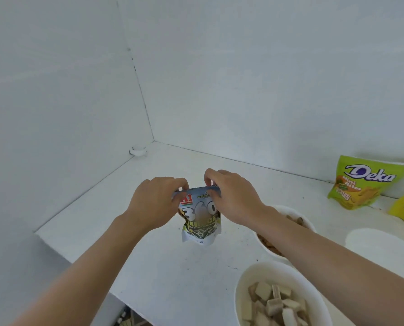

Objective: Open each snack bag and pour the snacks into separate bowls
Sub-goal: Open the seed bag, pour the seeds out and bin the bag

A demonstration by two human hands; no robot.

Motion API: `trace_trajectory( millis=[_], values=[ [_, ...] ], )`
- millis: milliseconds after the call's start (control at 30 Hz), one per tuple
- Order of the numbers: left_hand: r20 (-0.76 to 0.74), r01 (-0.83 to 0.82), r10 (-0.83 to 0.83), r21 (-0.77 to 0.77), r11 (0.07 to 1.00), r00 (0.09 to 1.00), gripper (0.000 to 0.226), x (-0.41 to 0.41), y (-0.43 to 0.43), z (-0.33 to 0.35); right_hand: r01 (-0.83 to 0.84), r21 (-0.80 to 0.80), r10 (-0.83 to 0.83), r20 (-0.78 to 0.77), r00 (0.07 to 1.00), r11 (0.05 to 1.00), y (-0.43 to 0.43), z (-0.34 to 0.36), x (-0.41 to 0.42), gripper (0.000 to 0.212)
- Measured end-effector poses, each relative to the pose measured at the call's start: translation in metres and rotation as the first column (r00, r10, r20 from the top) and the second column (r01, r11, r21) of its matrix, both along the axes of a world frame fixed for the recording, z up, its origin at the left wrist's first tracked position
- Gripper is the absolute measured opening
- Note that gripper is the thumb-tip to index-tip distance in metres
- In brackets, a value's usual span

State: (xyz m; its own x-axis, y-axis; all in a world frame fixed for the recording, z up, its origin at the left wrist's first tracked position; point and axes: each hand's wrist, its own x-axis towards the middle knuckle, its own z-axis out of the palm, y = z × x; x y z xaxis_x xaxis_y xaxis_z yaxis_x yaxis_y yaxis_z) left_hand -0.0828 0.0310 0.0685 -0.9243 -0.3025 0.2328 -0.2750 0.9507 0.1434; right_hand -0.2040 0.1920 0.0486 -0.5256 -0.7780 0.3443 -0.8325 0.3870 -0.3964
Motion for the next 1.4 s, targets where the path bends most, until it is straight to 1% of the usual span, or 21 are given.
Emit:
trace_trajectory(
  millis=[133,233,300,433,467,533,600,667,800,867,1000,1067,1167,1267,1400],
  values=[
    [0.102,-0.021,0.02,0.009,1.0,0.995,0.019,0.011,-0.001,-0.02,-0.015,0.062,0.015,-0.008,1.0,0.998,-0.003,-0.019,0.009,0.007],
    [0.134,-0.015,0.009,0.043,0.999,0.991,0.021,0.014,0.002,-0.033,-0.022,0.033,0.024,-0.06,0.998,0.999,-0.002,-0.033,0.012,0.007],
    [0.089,-0.009,0.003,0.067,0.998,0.996,0.023,0.013,0.002,-0.038,-0.029,0.0,0.029,-0.095,0.995,1.0,-0.001,-0.038,0.013,0.011],
    [-0.111,0.049,-0.034,0.131,0.99,0.993,0.017,0.007,0.006,-0.039,-0.084,-0.054,0.077,-0.122,0.989,0.995,0.0,-0.041,0.01,0.016],
    [-0.142,0.058,-0.039,0.137,0.989,0.989,0.014,0.006,0.007,-0.038,-0.106,-0.059,0.098,-0.126,0.987,0.993,0.001,-0.041,0.009,0.018],
    [-0.15,0.05,-0.026,0.159,0.986,0.988,0.011,0.004,0.008,-0.037,-0.146,-0.061,0.137,-0.14,0.981,0.987,0.002,-0.044,0.007,0.02],
    [-0.114,0.021,0.006,0.231,0.973,0.994,0.009,0.004,0.006,-0.035,-0.167,-0.061,0.156,-0.154,0.976,0.984,0.003,-0.048,0.005,0.022],
    [-0.051,-0.014,0.033,0.343,0.939,0.998,0.012,0.002,0.001,-0.032,-0.174,-0.072,0.16,-0.168,0.973,0.982,0.005,-0.049,0.003,0.021],
    [0.105,-0.099,0.045,0.593,0.799,0.993,0.016,-0.001,-0.008,-0.025,-0.177,-0.054,0.164,-0.182,0.969,0.983,0.007,-0.046,0.002,0.018],
    [0.159,-0.124,0.024,0.657,0.744,0.987,0.019,-0.002,-0.011,-0.022,-0.17,-0.017,0.165,-0.165,0.972,0.985,0.006,-0.044,-0.001,0.022],
    [0.245,-0.161,-0.036,0.734,0.66,0.969,0.019,-0.003,-0.014,-0.019,-0.174,-0.001,0.172,-0.136,0.976,0.985,0.004,-0.042,-0.006,0.026],
    [0.277,-0.183,-0.057,0.759,0.625,0.959,0.02,-0.002,-0.013,-0.019,-0.185,-0.036,0.179,-0.133,0.975,0.982,0.005,-0.043,-0.005,0.021],
    [0.304,-0.216,-0.042,0.759,0.614,0.952,0.021,-0.003,-0.012,-0.021,-0.216,-0.133,0.199,-0.131,0.971,0.967,0.01,-0.044,-0.003,0.009],
    [0.325,-0.239,-0.028,0.748,0.619,0.945,0.016,-0.003,-0.01,-0.02,-0.231,-0.211,0.216,-0.091,0.972,0.95,0.011,-0.049,-0.002,0.011],
    [0.32,-0.221,-0.07,0.781,0.584,0.945,0.019,-0.002,-0.011,-0.018,-0.247,-0.216,0.237,-0.073,0.969,0.945,0.008,-0.055,-0.002,0.012]
  ],
)
